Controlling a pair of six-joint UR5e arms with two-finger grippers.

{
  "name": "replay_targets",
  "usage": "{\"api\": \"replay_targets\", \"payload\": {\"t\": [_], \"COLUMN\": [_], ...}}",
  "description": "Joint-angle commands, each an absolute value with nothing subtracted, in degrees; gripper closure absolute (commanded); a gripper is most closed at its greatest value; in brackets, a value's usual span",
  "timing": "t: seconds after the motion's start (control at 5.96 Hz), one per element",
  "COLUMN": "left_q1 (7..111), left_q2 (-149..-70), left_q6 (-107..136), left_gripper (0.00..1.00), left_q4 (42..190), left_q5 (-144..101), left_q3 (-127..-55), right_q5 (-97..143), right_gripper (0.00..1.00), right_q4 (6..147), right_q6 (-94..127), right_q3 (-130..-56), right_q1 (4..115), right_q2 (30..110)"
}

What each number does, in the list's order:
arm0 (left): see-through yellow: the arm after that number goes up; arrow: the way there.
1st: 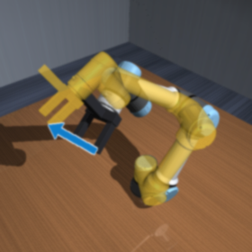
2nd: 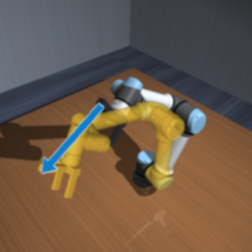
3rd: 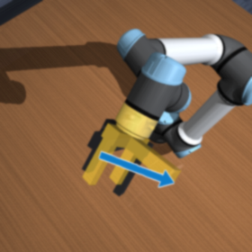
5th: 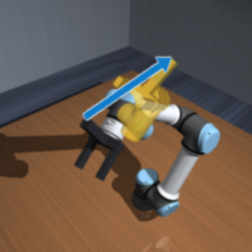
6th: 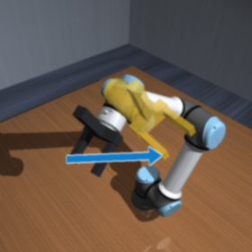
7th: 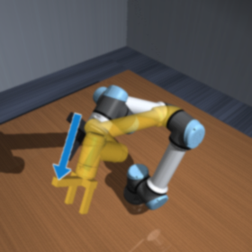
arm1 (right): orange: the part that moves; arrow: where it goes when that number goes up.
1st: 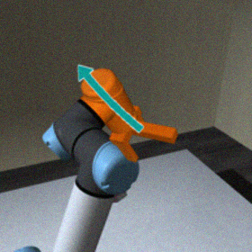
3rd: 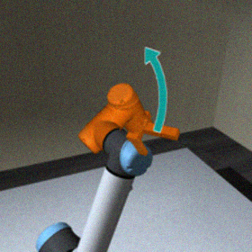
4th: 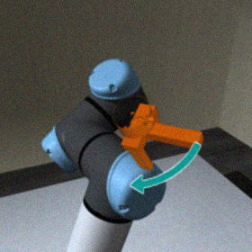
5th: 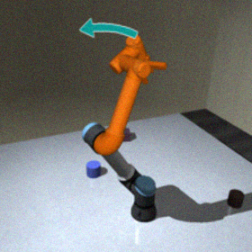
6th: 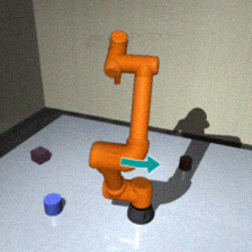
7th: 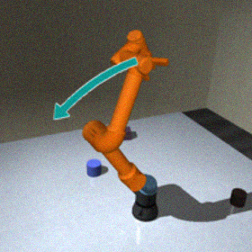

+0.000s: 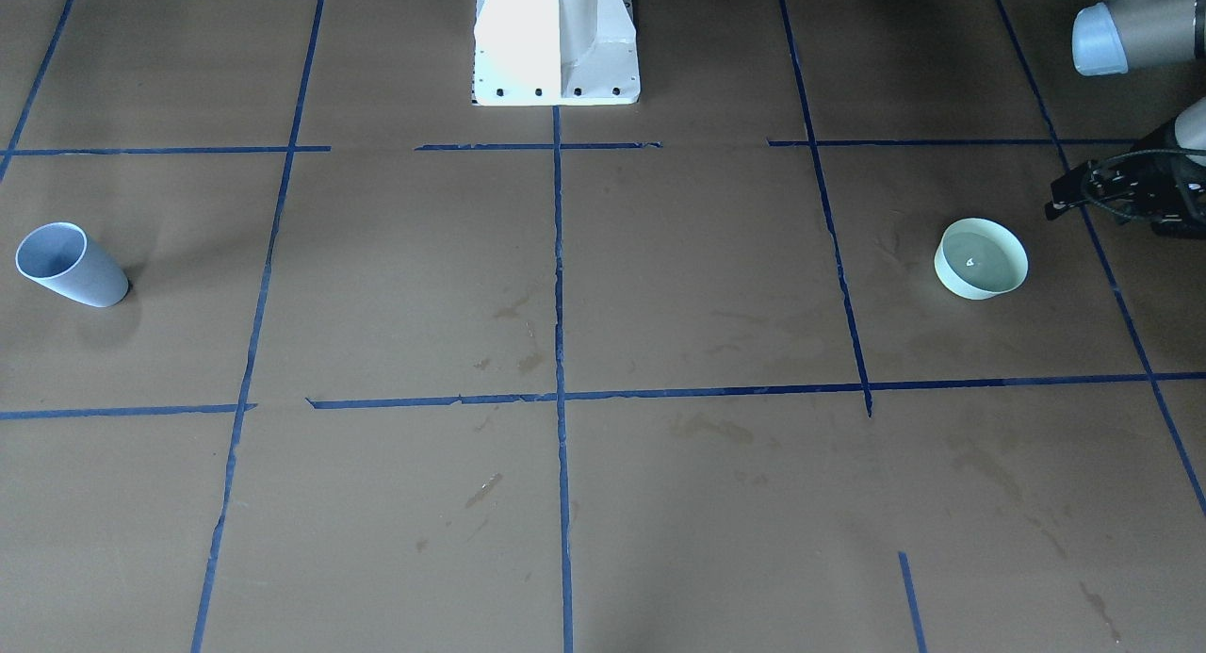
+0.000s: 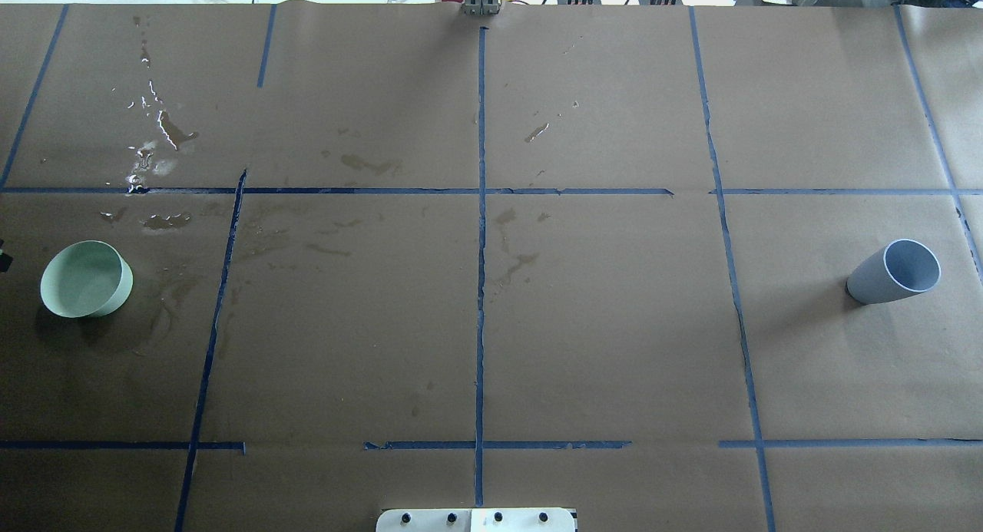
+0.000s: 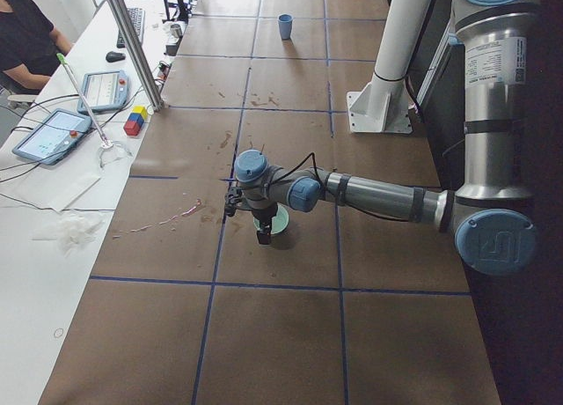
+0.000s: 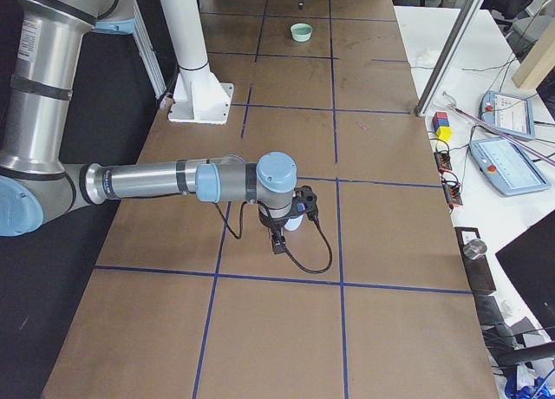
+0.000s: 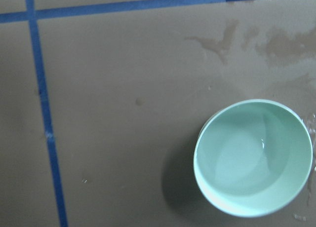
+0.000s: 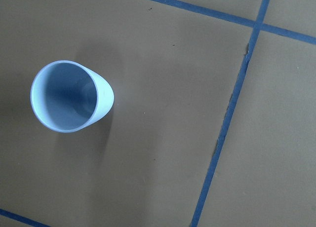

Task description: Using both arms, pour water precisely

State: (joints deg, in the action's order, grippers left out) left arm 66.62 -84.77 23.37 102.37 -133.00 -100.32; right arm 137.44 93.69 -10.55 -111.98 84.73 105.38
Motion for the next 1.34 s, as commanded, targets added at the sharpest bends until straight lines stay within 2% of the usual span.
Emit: {"api": "replay_targets", "payload": {"t": [0.0,0.5,0.67,0.84,1.18], "left_q1": [63.12,58.72,58.71,58.71,58.71], "left_q2": [-85.25,-86.22,-86.57,-86.75,-87.45], "left_q6": [31.24,35.51,35.51,35.16,35.16], "left_gripper": [0.00,0.03,0.13,0.38,0.49], "left_q4": [113.59,114.17,114.17,114.26,114.26], "left_q5": [-130.69,-131.04,-131.13,-131.13,-131.13], "left_q3": [-94.25,-92.91,-92.38,-92.03,-91.24], "right_q5": [137.37,136.85,137.02,137.11,137.20], "right_gripper": [0.00,0.00,0.00,0.00,0.00], "right_q4": [93.69,92.21,92.02,91.93,91.93], "right_q6": [-10.72,-11.16,-10.90,-10.81,-10.72], "right_q3": [-111.97,-111.89,-111.45,-111.45,-111.36], "right_q1": [84.73,84.73,84.73,84.73,84.73], "right_q2": [105.38,105.47,105.64,105.64,105.73]}}
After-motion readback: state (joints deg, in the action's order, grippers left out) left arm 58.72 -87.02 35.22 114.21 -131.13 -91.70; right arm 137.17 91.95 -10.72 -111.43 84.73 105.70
